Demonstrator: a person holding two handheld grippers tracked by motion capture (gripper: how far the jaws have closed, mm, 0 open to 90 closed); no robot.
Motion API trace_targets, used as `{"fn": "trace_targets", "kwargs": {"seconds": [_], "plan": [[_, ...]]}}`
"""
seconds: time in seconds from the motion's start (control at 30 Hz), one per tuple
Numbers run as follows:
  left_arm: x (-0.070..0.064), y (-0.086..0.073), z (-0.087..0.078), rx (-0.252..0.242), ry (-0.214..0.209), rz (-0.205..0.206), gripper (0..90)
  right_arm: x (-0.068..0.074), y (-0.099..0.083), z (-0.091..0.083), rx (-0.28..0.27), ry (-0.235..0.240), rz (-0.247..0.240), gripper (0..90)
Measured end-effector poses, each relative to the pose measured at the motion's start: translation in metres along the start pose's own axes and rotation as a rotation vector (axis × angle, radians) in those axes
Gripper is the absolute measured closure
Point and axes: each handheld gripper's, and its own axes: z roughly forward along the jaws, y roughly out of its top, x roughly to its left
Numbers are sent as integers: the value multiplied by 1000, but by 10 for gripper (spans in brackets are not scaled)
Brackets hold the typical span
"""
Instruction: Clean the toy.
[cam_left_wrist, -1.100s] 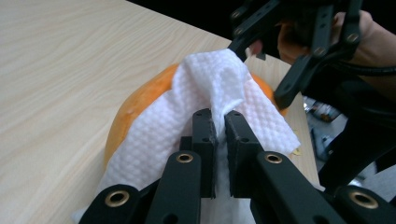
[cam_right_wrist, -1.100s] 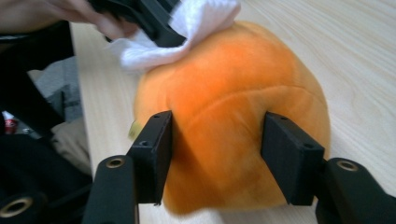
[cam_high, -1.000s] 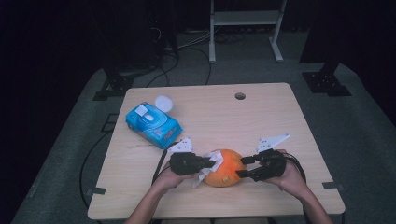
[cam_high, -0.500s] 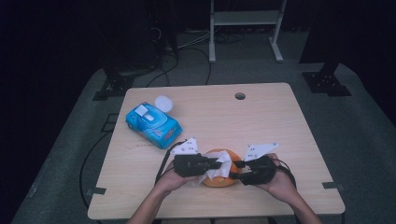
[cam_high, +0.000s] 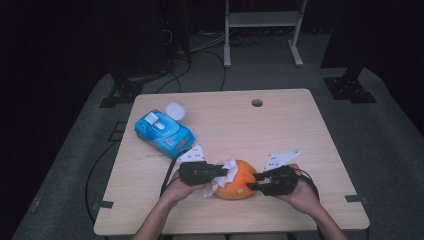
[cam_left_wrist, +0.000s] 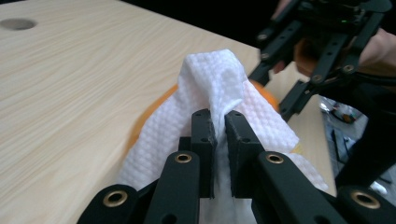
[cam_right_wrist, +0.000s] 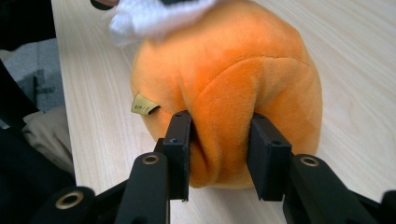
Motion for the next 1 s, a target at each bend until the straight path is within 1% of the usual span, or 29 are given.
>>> {"fn": "trace_targets", "kwargs": {"seconds": [0.07, 0.13, 0.2, 0.23, 0.3, 0.33, 0.4, 0.43, 0.47, 0.5, 0.57, 0.6, 0.63, 0.67, 0.7, 0.77, 0.83, 0.9, 1.0], "plan": [[4, -4, -1, -8, -8, -32, 823, -3, -3, -2, 4, 10, 11, 622], [3, -6, 0, -6, -18, -36, 822, -5, -3, -2, 13, 35, 25, 588], [-1, -4, 3, 3, -16, -16, 823, -6, -3, -4, 25, 56, 26, 520], [-2, -3, 4, 6, -19, -9, 823, -7, -2, -7, 21, 62, 26, 490], [-5, -3, 6, 4, -44, -7, 823, -10, -1, -12, -7, 77, 53, 433], [-7, -2, 8, 9, -50, 3, 822, -10, 0, -14, -28, 75, 62, 408], [-11, -1, 11, 13, -71, 9, 823, -10, 3, -16, -43, 62, 62, 373], [-12, -1, 13, 14, -90, 15, 822, -10, 4, -14, -46, 53, 59, 350], [-15, 0, 14, 25, -93, 26, 821, -9, 4, -10, -37, 45, 60, 332], [-15, -1, 15, 29, -92, 29, 818, -9, 3, -5, -26, 45, 57, 335], [-13, -2, 14, 29, -92, 22, 816, -9, 1, -2, -19, 48, 74, 376], [-10, -1, 12, 27, -90, 18, 816, -10, 0, 0, -17, 50, 87, 414], [-8, -1, 10, 22, -90, 9, 816, -10, -1, 0, -7, 47, 93, 463], [-6, -1, 8, 19, -80, 8, 814, -9, -1, 1, 0, 43, 94, 521], [-5, -1, 6, 20, -70, 8, 814, -7, -1, 1, 4, 30, 80, 573], [-3, -1, 3, 6, -64, -8, 815, -2, 1, 0, 7, 4, 46, 674], [-2, -1, 1, -9, -64, -19, 815, 3, 4, -3, -26, -24, 19, 746], [-2, 1, -1, -35, -63, -24, 815, 7, 6, -5, -62, -46, -1, 774], [-4, 7, -5, -76, -69, -8, 814, 14, 9, -8, -127, -74, -42, 788]]}}
